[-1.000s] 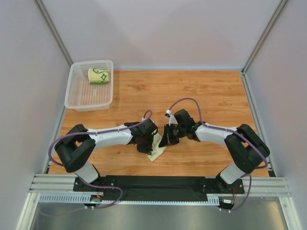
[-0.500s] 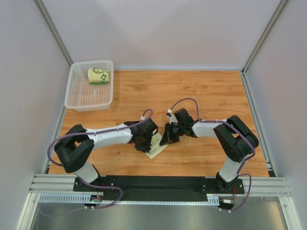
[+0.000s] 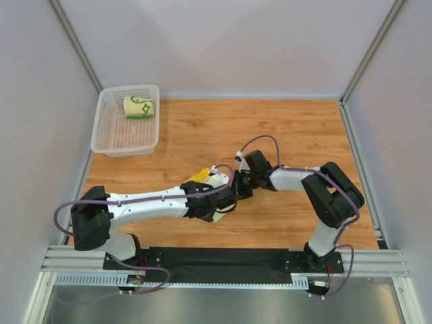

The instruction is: Roll the towels

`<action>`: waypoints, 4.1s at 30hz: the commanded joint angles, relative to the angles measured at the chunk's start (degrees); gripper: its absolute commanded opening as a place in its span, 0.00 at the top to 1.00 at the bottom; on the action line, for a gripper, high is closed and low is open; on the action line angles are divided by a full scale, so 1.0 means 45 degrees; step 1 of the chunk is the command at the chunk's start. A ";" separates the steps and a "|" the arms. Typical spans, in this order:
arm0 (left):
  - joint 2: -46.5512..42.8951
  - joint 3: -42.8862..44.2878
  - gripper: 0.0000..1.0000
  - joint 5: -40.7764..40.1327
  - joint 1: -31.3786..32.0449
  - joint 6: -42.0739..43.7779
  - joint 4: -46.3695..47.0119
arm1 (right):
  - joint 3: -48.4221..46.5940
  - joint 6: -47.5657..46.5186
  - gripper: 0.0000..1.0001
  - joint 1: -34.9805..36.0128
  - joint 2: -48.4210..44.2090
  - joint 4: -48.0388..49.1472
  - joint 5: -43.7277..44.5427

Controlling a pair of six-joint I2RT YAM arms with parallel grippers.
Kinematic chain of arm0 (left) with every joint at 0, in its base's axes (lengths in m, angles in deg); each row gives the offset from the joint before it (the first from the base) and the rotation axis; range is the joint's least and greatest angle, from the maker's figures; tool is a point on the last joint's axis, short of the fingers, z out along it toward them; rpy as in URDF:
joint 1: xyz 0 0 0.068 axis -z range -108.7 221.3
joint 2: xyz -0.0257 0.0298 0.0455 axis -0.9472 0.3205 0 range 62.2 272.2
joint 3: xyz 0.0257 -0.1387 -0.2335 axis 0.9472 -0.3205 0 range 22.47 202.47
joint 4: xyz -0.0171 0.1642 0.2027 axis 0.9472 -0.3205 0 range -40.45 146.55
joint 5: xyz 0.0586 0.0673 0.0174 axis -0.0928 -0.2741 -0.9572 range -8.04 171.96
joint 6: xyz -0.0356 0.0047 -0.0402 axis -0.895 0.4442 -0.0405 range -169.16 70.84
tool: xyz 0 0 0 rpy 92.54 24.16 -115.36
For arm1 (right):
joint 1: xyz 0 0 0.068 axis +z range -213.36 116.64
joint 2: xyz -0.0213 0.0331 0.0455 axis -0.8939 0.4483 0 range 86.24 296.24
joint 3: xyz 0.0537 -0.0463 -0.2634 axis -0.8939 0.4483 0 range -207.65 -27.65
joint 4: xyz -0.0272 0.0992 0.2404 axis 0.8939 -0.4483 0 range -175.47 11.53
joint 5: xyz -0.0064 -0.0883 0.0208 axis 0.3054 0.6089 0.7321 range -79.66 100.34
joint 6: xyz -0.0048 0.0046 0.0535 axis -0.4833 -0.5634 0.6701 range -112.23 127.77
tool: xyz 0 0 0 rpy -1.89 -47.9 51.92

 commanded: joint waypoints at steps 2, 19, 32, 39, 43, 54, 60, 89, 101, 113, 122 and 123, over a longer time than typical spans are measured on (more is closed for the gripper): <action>-0.0005 -0.0238 0.59 0.1342 0.0575 0.2873 0.3834 | -0.0330 -0.0527 1.00 -0.0100 0.0169 -0.0662 0.0950; 0.1403 -0.1993 0.44 0.2363 0.0148 0.4109 0.6902 | -0.1014 -0.0918 1.00 -0.0119 0.0071 -0.1502 0.0755; 0.1539 -0.3674 0.50 0.3007 -0.0713 0.4051 0.8211 | -0.1501 -0.1152 1.00 -0.0100 0.0774 -0.1736 0.0852; 0.1715 -0.4652 0.92 0.3828 -0.1201 0.4011 0.9384 | -0.1990 -0.1405 1.00 -0.0158 0.1185 -0.2068 0.0735; 0.1501 -0.4420 1.00 0.4353 -0.1241 0.3856 0.9131 | -0.2147 -0.1640 0.98 -0.0275 0.1263 -0.2380 0.0754; -0.0160 -0.3658 1.00 0.6266 -0.1221 0.2157 0.8427 | -0.3044 -0.2168 0.82 -0.0881 0.0016 -0.5366 0.4305; 0.0016 -0.2819 1.00 0.7205 -0.1221 0.1397 0.8115 | -0.3026 -0.2168 0.69 -0.0920 -0.1684 -0.6618 0.6242; 0.0075 -0.5277 1.00 1.1446 -0.4169 -0.5519 1.3604 | -0.1035 -0.1426 0.59 -0.1057 -0.7018 -0.6874 0.3452; 0.1031 -0.6741 1.00 1.1875 -0.5224 -0.6340 1.4795 | 0.1193 -0.0175 0.56 -0.0861 -0.6629 -0.2693 -0.0477; 0.2515 -0.6509 1.00 1.3125 -0.6748 -0.5111 1.4072 | 0.1583 -0.0390 0.54 -0.0647 -0.4346 -0.1738 0.1008; 0.2867 -0.5727 1.00 1.3359 -0.7158 -0.3977 1.2607 | 0.1213 -0.0644 0.51 -0.0042 -0.2177 -0.0155 0.1497; 0.2848 -0.5727 1.00 1.3399 -0.7255 -0.3919 1.2510 | 0.1174 -0.0586 0.51 -0.0022 -0.1846 0.0058 0.1516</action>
